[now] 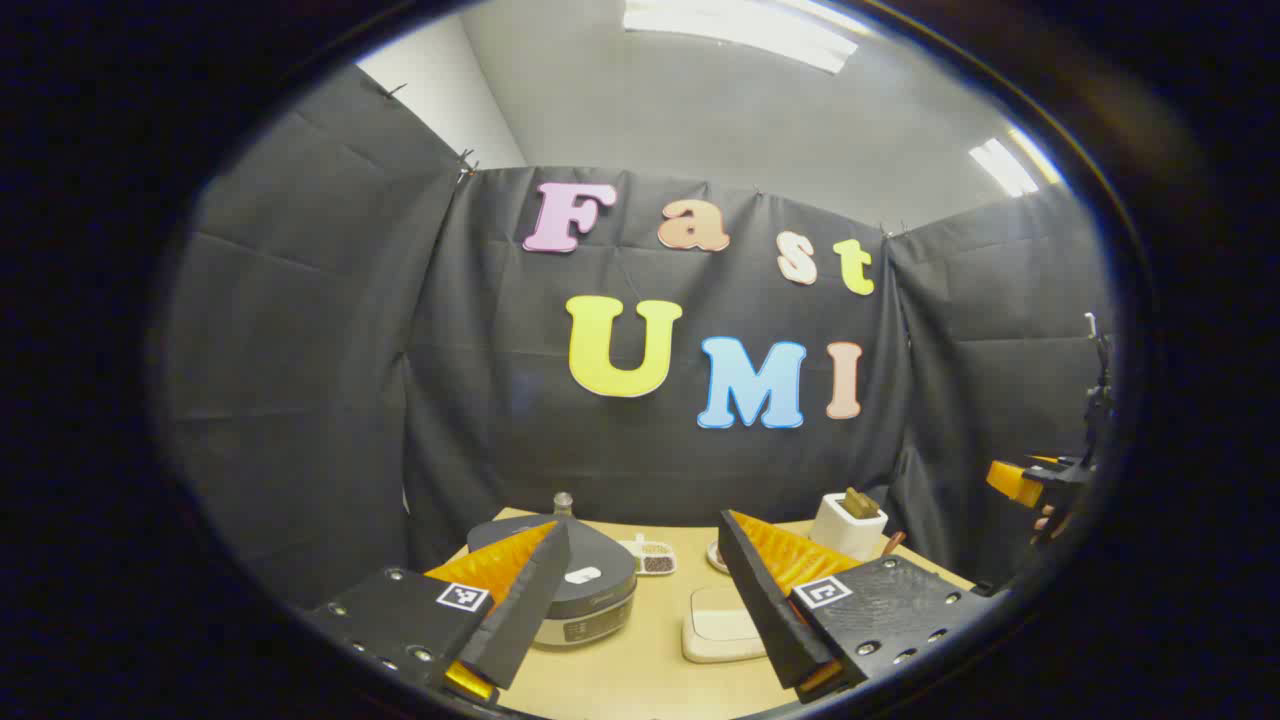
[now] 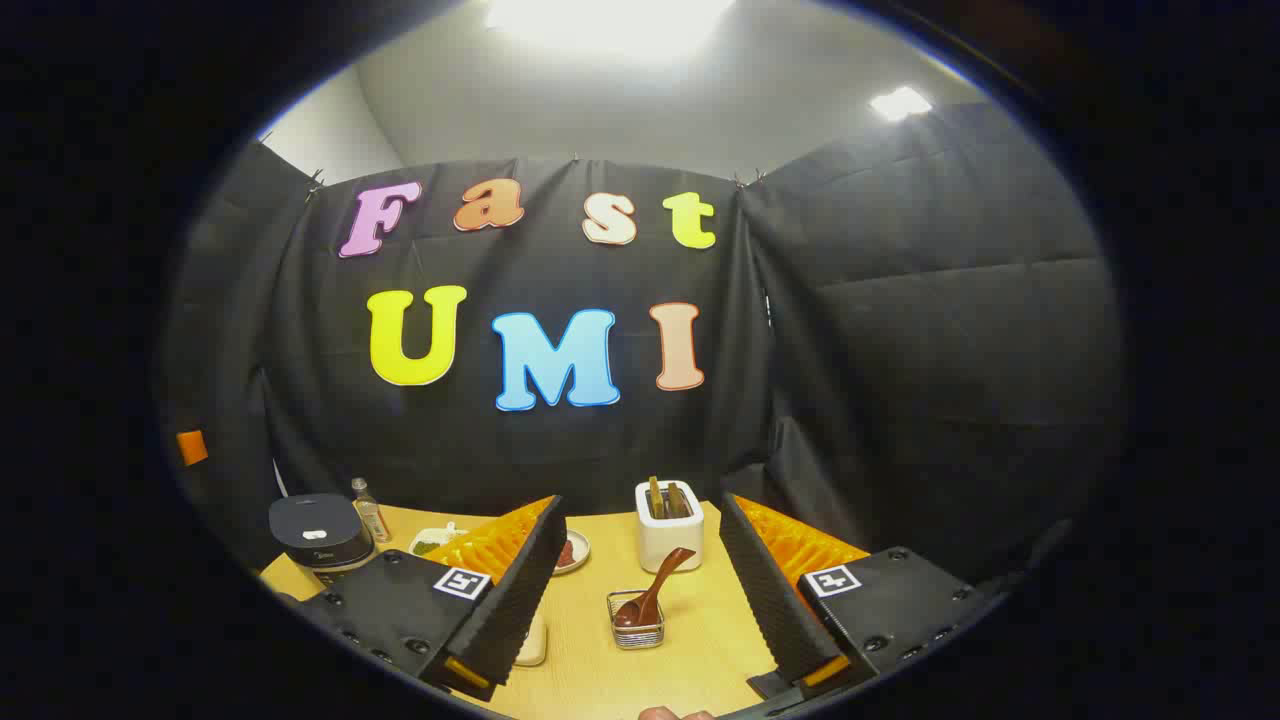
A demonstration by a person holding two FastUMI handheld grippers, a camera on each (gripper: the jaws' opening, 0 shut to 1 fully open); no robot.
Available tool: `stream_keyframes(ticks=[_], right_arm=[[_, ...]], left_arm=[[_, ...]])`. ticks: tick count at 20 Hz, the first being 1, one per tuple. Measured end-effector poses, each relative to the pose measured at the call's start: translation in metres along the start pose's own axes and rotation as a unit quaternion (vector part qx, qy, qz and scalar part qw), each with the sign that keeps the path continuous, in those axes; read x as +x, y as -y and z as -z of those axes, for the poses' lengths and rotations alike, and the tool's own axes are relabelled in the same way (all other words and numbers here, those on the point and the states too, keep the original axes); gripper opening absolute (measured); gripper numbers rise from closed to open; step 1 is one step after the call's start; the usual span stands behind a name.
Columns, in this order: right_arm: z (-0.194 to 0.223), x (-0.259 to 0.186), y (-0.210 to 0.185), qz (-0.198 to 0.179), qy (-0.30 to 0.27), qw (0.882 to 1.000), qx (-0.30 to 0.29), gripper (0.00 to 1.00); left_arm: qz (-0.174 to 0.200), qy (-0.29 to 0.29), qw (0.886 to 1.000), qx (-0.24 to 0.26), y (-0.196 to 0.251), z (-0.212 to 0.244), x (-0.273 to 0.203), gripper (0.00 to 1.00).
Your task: Close the left gripper, press the button to open the rice cooker; take a wooden spoon from the chopstick holder with the right hand, scoop a spoonful of rice and pour it into the rice cooker, then put the wooden spoon back into the chopstick holder.
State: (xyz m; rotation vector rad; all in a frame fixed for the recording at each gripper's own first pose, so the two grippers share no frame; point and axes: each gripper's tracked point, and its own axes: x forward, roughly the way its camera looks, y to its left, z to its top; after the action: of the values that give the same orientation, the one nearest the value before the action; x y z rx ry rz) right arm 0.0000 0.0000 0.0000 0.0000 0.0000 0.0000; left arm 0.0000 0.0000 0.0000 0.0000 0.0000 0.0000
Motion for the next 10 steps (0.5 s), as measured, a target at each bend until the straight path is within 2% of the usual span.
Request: stream_keyframes(ticks=[2,3,10], right_arm=[[0.003,0.003,-0.004,-0.006,-0.004,1.0,-0.007,0.93],[0.005,0.003,-0.005,-0.009,-0.006,1.0,-0.008,0.98],[0.009,0.01,-0.006,-0.026,-0.018,0.999,-0.003,0.98]], left_arm=[[-0.008,-0.008,1.0,0.0,-0.007,0.006,-0.002,0.95],[-0.012,-0.009,1.0,-0.001,-0.009,0.007,-0.004,0.94],[-0.017,-0.016,1.0,-0.001,0.004,0.01,-0.004,0.95]])
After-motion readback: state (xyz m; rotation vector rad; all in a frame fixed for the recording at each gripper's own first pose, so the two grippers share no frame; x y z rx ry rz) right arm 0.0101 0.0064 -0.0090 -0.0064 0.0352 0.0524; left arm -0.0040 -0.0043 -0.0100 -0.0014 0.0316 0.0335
